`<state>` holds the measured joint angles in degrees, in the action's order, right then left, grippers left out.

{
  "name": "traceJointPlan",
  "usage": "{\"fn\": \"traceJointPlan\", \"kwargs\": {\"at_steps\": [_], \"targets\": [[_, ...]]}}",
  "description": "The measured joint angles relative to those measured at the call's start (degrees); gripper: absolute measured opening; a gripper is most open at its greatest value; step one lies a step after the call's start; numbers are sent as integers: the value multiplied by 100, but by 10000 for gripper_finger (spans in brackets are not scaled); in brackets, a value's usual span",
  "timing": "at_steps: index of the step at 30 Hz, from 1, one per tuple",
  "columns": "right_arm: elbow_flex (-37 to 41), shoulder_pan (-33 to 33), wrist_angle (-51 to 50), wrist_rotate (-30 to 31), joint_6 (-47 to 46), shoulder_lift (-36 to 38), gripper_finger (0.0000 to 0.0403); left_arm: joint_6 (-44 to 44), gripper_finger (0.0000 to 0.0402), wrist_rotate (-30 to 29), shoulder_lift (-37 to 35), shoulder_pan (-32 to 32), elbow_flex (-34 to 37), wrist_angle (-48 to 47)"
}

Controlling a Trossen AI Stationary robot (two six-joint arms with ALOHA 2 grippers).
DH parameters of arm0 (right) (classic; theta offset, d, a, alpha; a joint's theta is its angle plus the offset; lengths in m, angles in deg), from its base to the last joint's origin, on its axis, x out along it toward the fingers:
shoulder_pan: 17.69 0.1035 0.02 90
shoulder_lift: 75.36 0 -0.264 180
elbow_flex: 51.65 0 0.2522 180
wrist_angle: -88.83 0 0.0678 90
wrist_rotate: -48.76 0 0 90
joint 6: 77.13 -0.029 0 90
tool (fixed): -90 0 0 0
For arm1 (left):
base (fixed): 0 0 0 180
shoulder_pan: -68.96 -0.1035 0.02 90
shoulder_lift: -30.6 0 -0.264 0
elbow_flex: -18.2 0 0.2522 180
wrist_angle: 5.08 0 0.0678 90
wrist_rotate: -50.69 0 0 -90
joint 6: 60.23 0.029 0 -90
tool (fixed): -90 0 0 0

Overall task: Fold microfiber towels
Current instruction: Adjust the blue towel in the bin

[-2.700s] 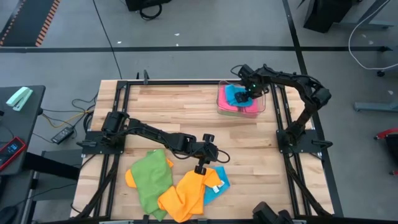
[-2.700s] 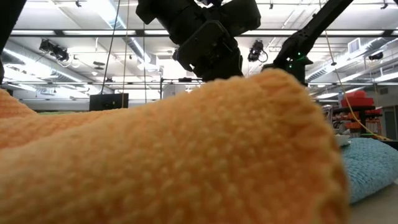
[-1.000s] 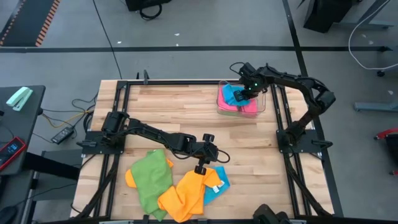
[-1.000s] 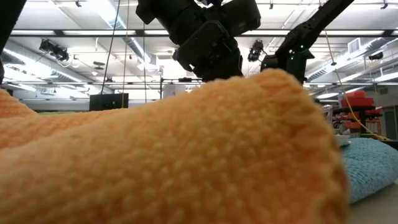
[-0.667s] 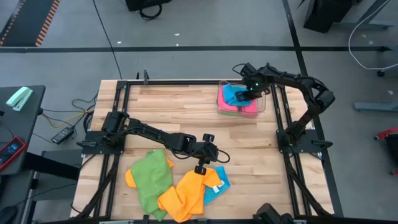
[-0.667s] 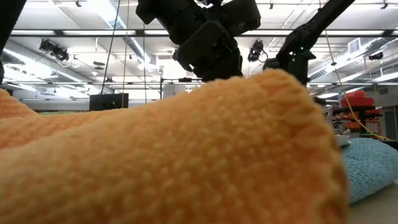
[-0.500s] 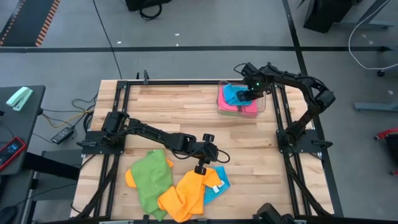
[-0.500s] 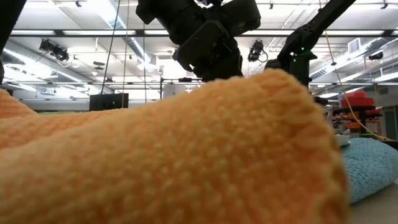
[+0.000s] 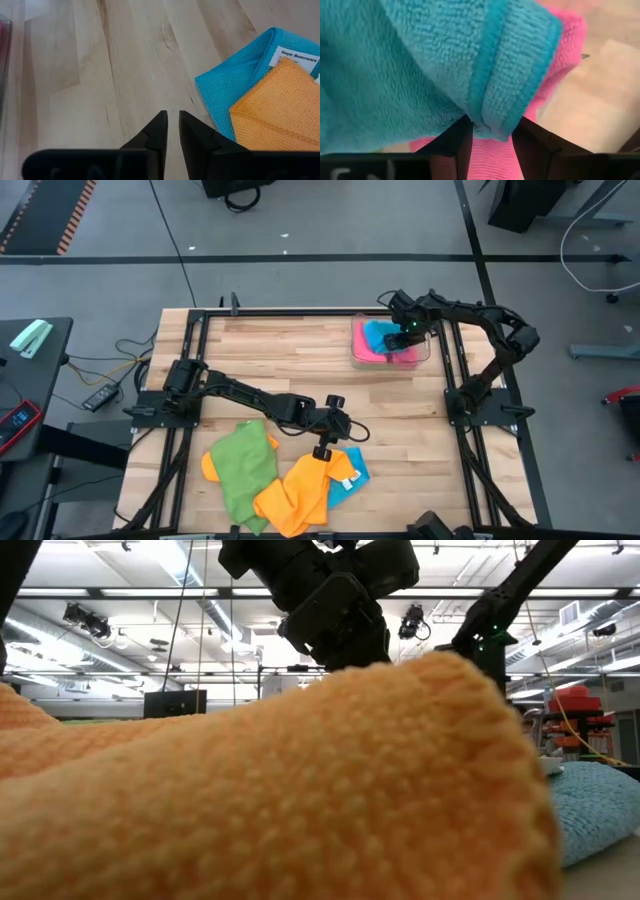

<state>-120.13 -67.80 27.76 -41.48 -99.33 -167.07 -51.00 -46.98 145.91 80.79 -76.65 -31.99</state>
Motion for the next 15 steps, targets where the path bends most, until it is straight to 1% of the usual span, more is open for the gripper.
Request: {"fn": "traceJointPlan", "kwargs": {"at_steps": [4,9,12,15], "targets": [[-167,10,81,-222,34,-23,133,4,51,0,0,0,2,2],[-219,41,331,-534,136,-20,122,7,56,0,0,-2,2,2],[-219,38,518,-570,221,-16,113,7,60,0,0,-2,0,0],[-220,40,485,-569,258,-7,105,0,61,0,0,-2,2,-3]]}}
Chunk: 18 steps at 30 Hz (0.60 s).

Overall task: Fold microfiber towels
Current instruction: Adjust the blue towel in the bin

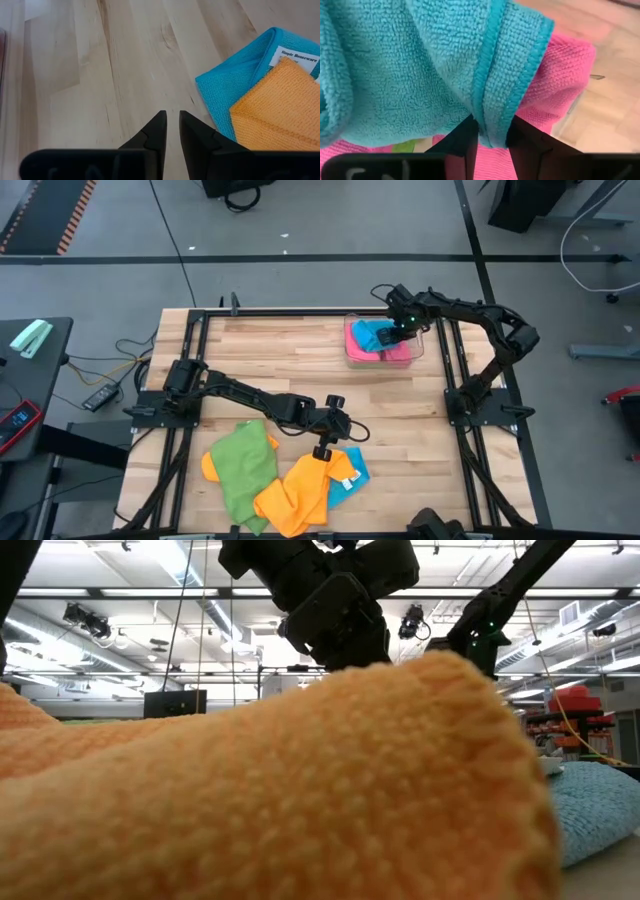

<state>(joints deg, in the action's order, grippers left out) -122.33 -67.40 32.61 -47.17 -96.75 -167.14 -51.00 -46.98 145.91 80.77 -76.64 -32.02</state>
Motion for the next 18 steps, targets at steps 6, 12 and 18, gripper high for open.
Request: {"fn": "traceJointPlan", "kwargs": {"at_steps": [6,12,18], "targets": [[-72,2,-348,-23,229,302,113,24,54,0,0,-6,-1,-5],[-73,0,-366,146,236,945,153,37,51,-2,0,-13,0,56],[-73,320,-270,225,-94,1416,188,42,57,-2,0,-13,-1,118]]}}
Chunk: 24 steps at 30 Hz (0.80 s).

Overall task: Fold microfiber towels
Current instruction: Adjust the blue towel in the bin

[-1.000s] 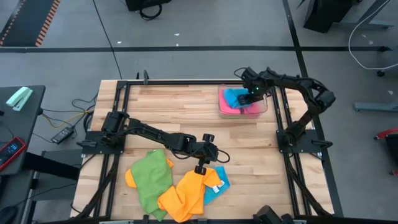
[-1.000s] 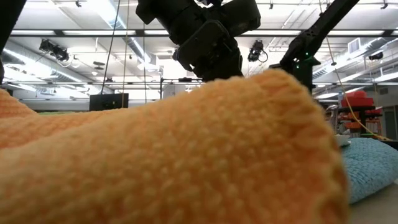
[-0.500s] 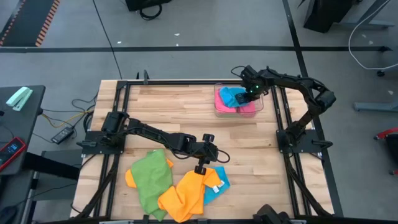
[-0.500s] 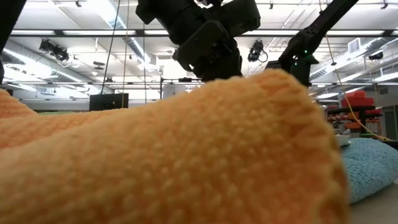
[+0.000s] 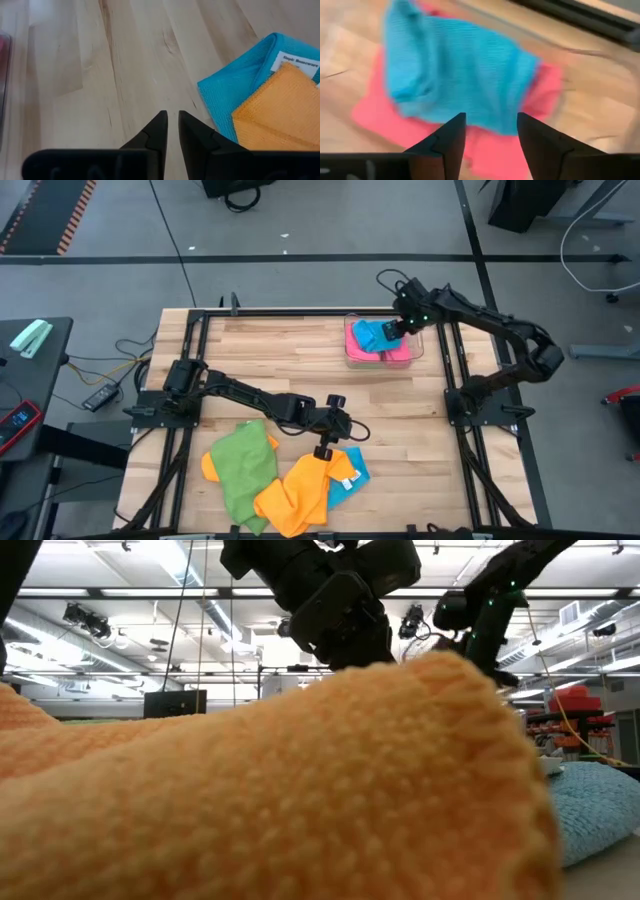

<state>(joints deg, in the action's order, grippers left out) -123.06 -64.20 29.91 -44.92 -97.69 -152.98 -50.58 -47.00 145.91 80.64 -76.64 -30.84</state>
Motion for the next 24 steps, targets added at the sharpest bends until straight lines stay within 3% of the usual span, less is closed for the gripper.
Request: {"fn": "traceJointPlan", "kwargs": {"at_steps": [8,24], "targets": [[-2,667,651,-15,-346,-426,202,-7,56,0,0,0,1,9],[-2,732,1514,-546,-648,-968,203,-39,57,2,0,9,0,-76]]}}
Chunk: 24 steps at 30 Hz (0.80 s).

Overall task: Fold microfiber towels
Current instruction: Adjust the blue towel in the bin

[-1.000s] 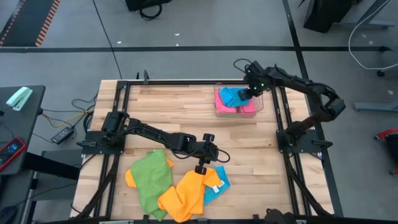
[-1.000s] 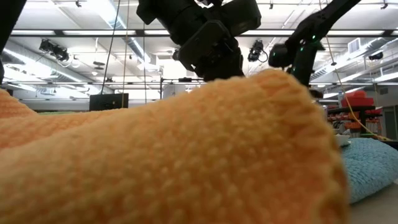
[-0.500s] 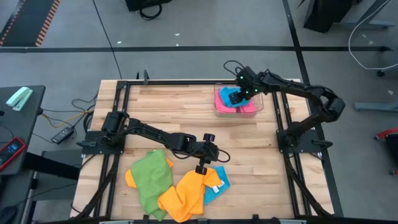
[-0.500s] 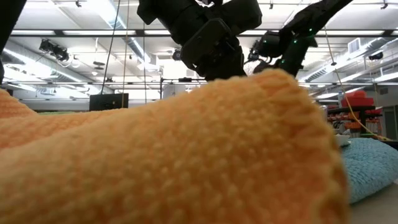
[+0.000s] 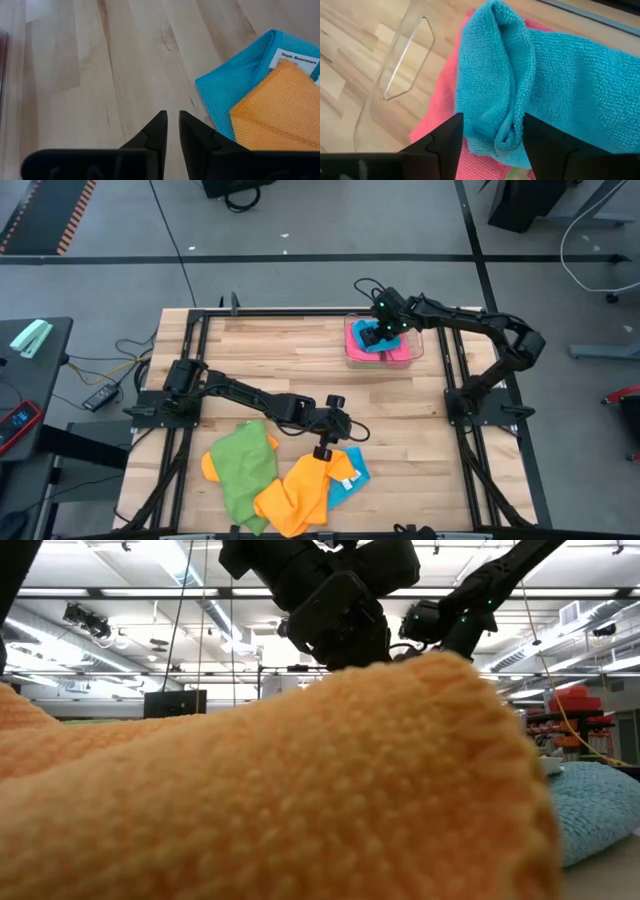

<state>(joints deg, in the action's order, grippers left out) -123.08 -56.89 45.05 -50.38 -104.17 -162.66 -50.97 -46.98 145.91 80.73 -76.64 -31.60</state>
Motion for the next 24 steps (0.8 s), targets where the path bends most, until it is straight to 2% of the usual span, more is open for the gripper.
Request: {"fn": "traceJointPlan", "kwargs": {"at_steps": [7,12,17,24], "targets": [[5,56,27,129,-130,-26,191,2,51,0,0,-2,0,7],[190,120,229,226,-257,-24,166,-5,58,0,0,-2,0,6],[341,120,287,268,-221,-24,119,-7,56,0,0,-2,0,7],[339,120,570,234,121,-24,26,-9,53,0,0,-2,0,7]]}}
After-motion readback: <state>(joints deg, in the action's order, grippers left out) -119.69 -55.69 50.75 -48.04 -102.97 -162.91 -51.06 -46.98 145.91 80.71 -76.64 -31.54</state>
